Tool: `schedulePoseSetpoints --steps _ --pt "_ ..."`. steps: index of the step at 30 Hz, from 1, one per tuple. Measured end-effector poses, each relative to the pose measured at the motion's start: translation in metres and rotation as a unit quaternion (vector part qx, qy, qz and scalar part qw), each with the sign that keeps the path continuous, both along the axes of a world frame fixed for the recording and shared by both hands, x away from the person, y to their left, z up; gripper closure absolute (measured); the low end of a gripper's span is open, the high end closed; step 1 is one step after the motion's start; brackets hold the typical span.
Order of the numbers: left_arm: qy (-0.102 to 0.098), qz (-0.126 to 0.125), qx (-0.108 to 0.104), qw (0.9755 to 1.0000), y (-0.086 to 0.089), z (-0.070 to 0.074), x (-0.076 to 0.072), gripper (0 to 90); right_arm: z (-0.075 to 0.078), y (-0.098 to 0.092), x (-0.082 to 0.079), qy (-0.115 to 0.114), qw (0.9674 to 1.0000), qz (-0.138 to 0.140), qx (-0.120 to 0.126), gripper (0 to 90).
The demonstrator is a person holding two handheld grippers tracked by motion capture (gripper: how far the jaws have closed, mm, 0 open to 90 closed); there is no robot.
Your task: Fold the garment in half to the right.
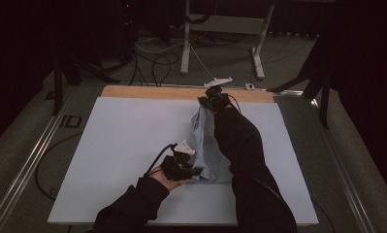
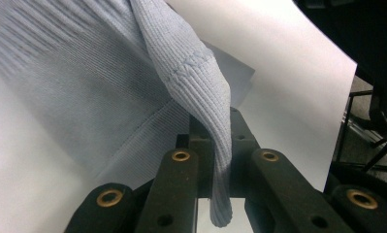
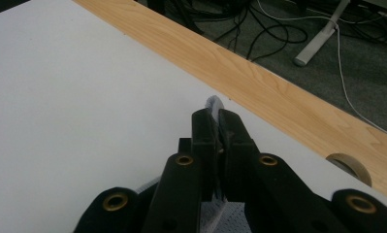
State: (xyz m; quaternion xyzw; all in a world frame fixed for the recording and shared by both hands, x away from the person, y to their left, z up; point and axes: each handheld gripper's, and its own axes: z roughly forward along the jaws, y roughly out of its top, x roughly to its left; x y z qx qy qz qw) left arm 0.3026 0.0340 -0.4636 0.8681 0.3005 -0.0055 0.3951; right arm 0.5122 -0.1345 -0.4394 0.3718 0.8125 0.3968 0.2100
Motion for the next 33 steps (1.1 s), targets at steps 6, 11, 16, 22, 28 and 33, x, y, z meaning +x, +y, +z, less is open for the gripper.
schedulePoseSetpoints --steps 6,11,16,22,28,33 --pt "0.004 -0.005 0.003 1.0000 -0.013 -0.003 0.004 85.9 -0.010 -0.008 0.002 0.005 1.0000 -0.006 0.004 87.1" --pt "0.005 -0.008 0.003 1.0000 -0.024 -0.005 0.007 85.9 -0.017 -0.014 0.004 0.007 0.9999 -0.010 0.005 87.0" --pt "0.009 -0.011 0.007 0.9999 -0.031 -0.010 0.009 85.9 -0.028 -0.022 0.006 0.014 0.9998 -0.015 0.009 87.0" --pt "0.012 -0.010 0.010 0.9998 -0.039 -0.016 0.011 85.9 -0.036 -0.029 0.008 0.019 0.9997 -0.013 0.011 86.9" --pt "0.013 -0.007 0.016 0.9998 -0.047 -0.019 0.014 85.9 -0.045 -0.033 0.012 0.021 0.9996 -0.010 0.016 86.8" --pt "0.020 -0.004 0.017 0.9997 -0.051 -0.024 0.017 85.8 -0.054 -0.035 0.014 0.028 0.9993 -0.013 0.022 85.1"
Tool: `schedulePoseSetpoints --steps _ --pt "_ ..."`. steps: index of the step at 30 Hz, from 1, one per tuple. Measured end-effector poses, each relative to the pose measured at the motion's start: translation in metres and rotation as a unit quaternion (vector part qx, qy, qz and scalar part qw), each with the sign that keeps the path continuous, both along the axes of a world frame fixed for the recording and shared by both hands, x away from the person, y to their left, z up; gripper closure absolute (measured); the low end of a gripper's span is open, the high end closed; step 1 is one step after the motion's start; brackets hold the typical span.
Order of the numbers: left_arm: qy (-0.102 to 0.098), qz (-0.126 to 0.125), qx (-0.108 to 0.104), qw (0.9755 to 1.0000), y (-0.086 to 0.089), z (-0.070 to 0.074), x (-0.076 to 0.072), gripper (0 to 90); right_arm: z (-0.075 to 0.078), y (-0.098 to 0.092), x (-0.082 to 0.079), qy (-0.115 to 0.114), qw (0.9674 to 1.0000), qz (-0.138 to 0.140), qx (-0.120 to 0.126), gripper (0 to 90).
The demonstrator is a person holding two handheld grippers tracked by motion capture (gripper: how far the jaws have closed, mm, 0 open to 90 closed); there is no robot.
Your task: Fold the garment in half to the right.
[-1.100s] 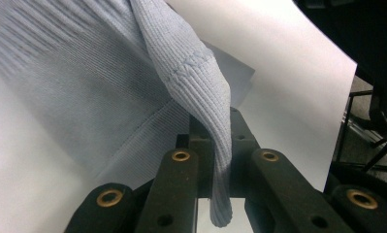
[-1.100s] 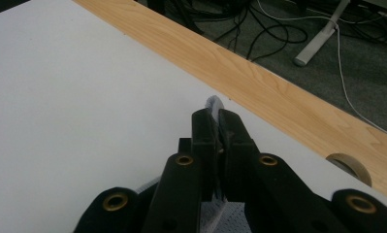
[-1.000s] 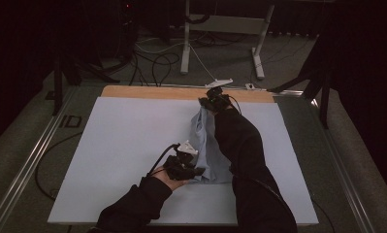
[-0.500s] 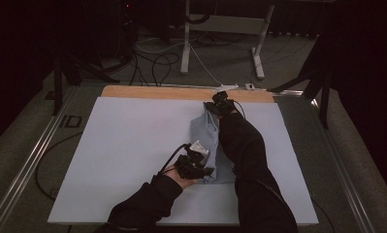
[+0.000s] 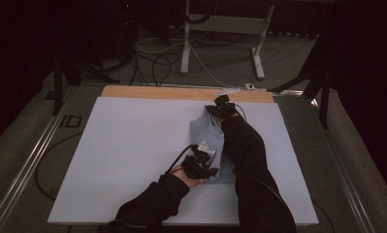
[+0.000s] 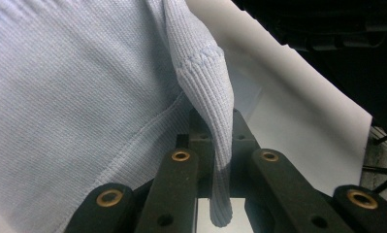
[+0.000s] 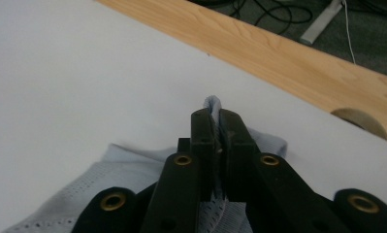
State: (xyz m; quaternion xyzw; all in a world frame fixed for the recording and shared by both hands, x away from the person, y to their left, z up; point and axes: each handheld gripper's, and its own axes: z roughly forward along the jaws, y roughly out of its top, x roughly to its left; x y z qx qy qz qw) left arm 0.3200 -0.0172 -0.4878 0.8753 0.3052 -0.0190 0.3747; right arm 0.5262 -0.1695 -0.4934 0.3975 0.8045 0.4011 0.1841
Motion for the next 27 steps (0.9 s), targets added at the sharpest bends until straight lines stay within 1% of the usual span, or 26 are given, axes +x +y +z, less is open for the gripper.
schedulePoseSetpoints --steps 1,2,3,4,6,7,9,11,12,13,14,16,19,20,23,24,25,27 --pt "0.000 0.000 0.000 1.0000 0.000 0.000 0.000 85.8 0.000 0.000 0.000 0.000 1.0000 0.000 0.000 85.1" --pt "0.000 -0.002 0.003 1.0000 -0.002 -0.001 0.001 85.8 -0.001 -0.001 0.000 0.002 1.0000 0.002 0.002 83.1" --pt "0.000 -0.003 0.005 1.0000 -0.003 -0.002 0.001 85.8 0.000 -0.002 0.001 0.004 1.0000 0.000 -0.001 77.3" --pt "0.001 -0.002 0.005 1.0000 -0.005 -0.003 0.002 85.8 0.001 -0.004 0.002 0.006 1.0000 0.000 -0.001 74.1" --pt "0.001 -0.005 0.011 0.9999 -0.008 -0.004 0.003 85.8 0.005 -0.006 0.001 0.004 1.0000 -0.002 -0.007 67.4" --pt "0.001 -0.006 0.012 0.9999 -0.010 -0.005 0.003 85.8 0.006 -0.008 0.001 0.007 1.0000 0.000 -0.006 63.8" --pt "0.000 -0.006 0.016 0.9999 -0.012 -0.006 0.004 85.8 0.011 -0.011 0.000 0.007 0.9999 0.006 -0.007 58.8" --pt "0.001 -0.004 0.018 0.9998 -0.014 -0.008 0.005 85.8 0.015 -0.015 -0.001 0.013 0.9998 0.013 -0.005 54.6" --pt "0.001 -0.004 0.018 0.9998 -0.015 -0.009 0.006 85.8 0.017 -0.017 -0.002 0.012 0.9997 0.020 -0.006 52.4" --pt "0.001 -0.002 0.018 0.9998 -0.016 -0.009 0.006 85.8 0.019 -0.018 -0.003 0.015 0.9995 0.029 -0.004 49.5" --pt "0.001 -0.002 0.019 0.9998 -0.018 -0.010 0.007 85.7 0.022 -0.019 -0.005 0.014 0.9993 0.033 -0.005 48.5" --pt "0.000 -0.002 0.021 0.9998 -0.021 -0.010 0.008 85.7 0.026 -0.020 -0.007 0.014 0.9993 0.035 0.004 47.1" --pt "-0.004 0.000 0.023 0.9997 -0.026 -0.010 0.009 85.6 0.028 -0.021 -0.009 0.028 0.9988 0.039 0.012 43.8" --pt "-0.005 0.000 0.025 0.9997 -0.027 -0.010 0.009 85.6 0.028 -0.021 -0.010 0.035 0.9985 0.040 0.011 42.3" --pt "-0.004 0.000 0.028 0.9996 -0.032 -0.011 0.010 85.5 0.027 -0.022 -0.013 0.042 0.9982 0.043 0.000 39.9" --pt "-0.002 0.000 0.026 0.9997 -0.033 -0.012 0.010 85.3 0.026 -0.023 -0.013 0.053 0.9978 0.040 0.002 38.1" --pt "-0.003 0.000 0.027 0.9996 -0.034 -0.012 0.010 85.1 0.025 -0.024 -0.014 0.056 0.9974 0.044 0.001 38.1" --pt "-0.011 -0.004 0.032 0.9994 -0.037 -0.012 0.009 84.6 0.025 -0.026 -0.015 0.063 0.9969 0.047 -0.003 38.2"
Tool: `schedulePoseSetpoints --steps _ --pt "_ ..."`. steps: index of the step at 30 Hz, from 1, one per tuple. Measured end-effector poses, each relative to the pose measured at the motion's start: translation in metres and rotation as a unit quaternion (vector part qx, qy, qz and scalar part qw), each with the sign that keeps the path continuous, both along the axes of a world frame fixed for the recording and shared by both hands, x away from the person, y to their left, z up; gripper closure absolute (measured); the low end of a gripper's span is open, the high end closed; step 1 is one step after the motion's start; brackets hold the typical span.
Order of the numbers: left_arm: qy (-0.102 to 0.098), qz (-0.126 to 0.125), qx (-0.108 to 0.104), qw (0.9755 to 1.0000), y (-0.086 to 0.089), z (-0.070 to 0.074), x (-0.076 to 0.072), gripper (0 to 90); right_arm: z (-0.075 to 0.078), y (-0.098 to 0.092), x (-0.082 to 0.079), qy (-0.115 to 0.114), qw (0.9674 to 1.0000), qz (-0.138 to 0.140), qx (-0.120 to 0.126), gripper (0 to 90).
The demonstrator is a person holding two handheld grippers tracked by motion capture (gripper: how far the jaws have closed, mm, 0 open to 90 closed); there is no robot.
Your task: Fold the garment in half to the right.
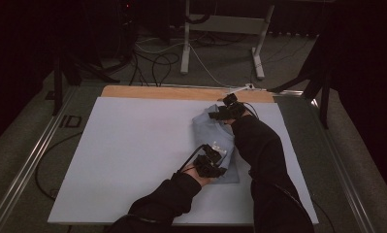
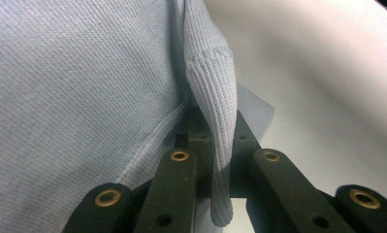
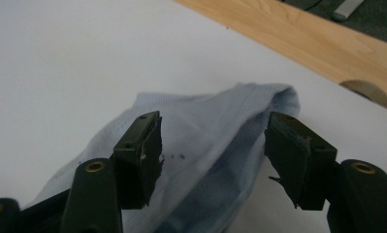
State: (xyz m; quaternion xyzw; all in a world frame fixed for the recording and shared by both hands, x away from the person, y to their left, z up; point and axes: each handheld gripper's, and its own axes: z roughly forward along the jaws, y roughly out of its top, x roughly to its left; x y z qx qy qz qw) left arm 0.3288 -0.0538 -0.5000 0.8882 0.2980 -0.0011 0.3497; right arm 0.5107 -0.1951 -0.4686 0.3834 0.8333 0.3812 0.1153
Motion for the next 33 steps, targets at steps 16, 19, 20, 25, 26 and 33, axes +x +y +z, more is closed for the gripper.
schedulePoseSetpoints --steps 16,19,20,25,26,33 --pt "0.009 -0.006 -0.004 0.9999 -0.015 -0.009 0.002 76.2 -0.010 -0.017 -0.022 0.058 0.9973 0.043 -0.014 54.9" --pt "0.008 -0.011 -0.004 0.9999 -0.018 -0.009 0.000 74.3 -0.013 -0.016 -0.025 0.057 0.9969 0.045 -0.028 68.1" --pt "0.007 -0.011 -0.004 0.9999 -0.018 -0.009 -0.001 74.3 -0.014 -0.014 -0.027 0.057 0.9967 0.045 -0.034 72.4" --pt "0.005 -0.012 -0.004 0.9999 -0.019 -0.010 -0.002 74.3 -0.021 -0.012 -0.031 0.049 0.9965 0.042 -0.053 90.0" --pt "0.006 -0.011 -0.005 0.9999 -0.020 -0.010 -0.002 74.3 -0.022 -0.012 -0.031 0.044 0.9968 0.038 -0.055 90.0" --pt "0.007 -0.016 -0.013 0.9998 -0.022 -0.011 -0.005 70.2 -0.022 -0.016 -0.032 0.012 0.9969 0.001 -0.078 90.0"
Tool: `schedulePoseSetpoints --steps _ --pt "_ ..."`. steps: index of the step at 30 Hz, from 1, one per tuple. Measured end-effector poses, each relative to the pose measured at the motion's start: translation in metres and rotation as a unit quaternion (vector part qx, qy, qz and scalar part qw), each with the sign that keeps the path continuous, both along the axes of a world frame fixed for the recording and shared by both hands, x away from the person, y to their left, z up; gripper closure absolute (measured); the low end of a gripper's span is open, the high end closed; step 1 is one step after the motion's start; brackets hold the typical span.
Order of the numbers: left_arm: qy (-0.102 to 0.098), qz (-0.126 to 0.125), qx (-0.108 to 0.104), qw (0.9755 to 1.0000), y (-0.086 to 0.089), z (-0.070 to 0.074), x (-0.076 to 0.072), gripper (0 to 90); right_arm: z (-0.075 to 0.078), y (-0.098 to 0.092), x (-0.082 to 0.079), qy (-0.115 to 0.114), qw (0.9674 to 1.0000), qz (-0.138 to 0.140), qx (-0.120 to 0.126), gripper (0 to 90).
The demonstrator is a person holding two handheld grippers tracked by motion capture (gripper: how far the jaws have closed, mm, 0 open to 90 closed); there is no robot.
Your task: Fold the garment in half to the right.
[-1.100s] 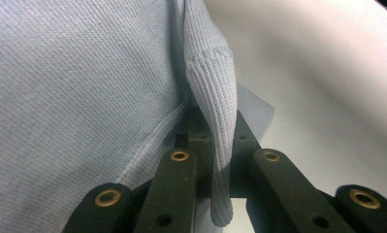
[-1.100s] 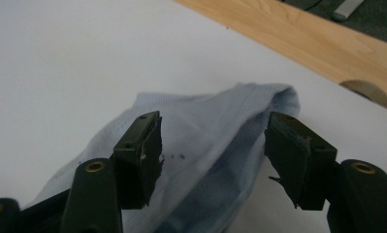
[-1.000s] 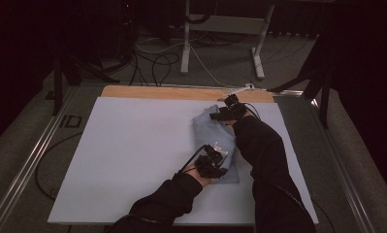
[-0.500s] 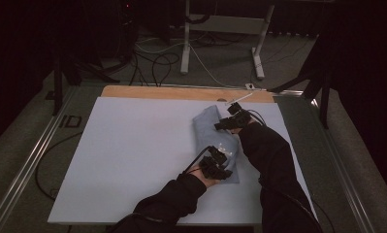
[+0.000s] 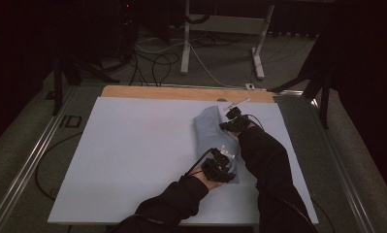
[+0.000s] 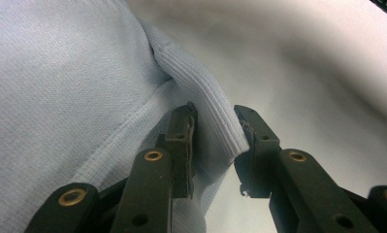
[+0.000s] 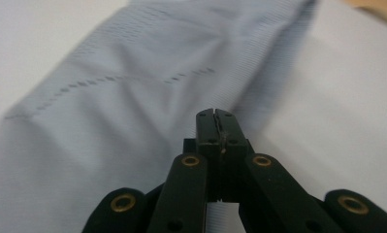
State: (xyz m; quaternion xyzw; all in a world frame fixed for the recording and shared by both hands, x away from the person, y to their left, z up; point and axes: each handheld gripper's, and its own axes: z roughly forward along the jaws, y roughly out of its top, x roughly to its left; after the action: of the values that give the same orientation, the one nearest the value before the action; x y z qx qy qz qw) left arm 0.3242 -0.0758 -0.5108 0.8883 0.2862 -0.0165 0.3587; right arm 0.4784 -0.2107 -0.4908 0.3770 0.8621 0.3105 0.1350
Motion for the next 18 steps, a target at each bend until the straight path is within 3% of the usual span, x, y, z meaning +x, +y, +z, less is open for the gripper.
schedulePoseSetpoints --steps 5,6,8,10,13,18 --pt "0.002 -0.002 0.003 1.0000 -0.003 -0.001 0.000 70.3 0.004 -0.007 -0.002 0.014 0.9994 0.002 0.031 88.1" --pt "0.002 -0.004 0.003 1.0000 -0.003 -0.001 0.000 70.4 0.004 -0.008 -0.002 0.015 0.9989 0.005 0.043 77.8" --pt "0.001 -0.005 0.004 1.0000 -0.005 -0.001 -0.001 70.3 0.006 -0.009 -0.004 0.018 0.9983 0.007 0.055 73.6" --pt "0.000 -0.006 0.004 1.0000 -0.007 -0.001 -0.002 70.3 0.005 -0.009 -0.005 0.025 0.9978 0.008 0.060 66.2" --pt "0.001 -0.010 0.002 0.9999 -0.009 -0.002 -0.004 70.3 0.002 -0.007 -0.008 0.026 0.9981 0.010 0.055 64.0" --pt "0.003 -0.013 0.003 0.9999 -0.011 -0.003 -0.004 70.4 -0.010 -0.007 -0.007 0.061 0.9970 0.002 0.048 57.0"
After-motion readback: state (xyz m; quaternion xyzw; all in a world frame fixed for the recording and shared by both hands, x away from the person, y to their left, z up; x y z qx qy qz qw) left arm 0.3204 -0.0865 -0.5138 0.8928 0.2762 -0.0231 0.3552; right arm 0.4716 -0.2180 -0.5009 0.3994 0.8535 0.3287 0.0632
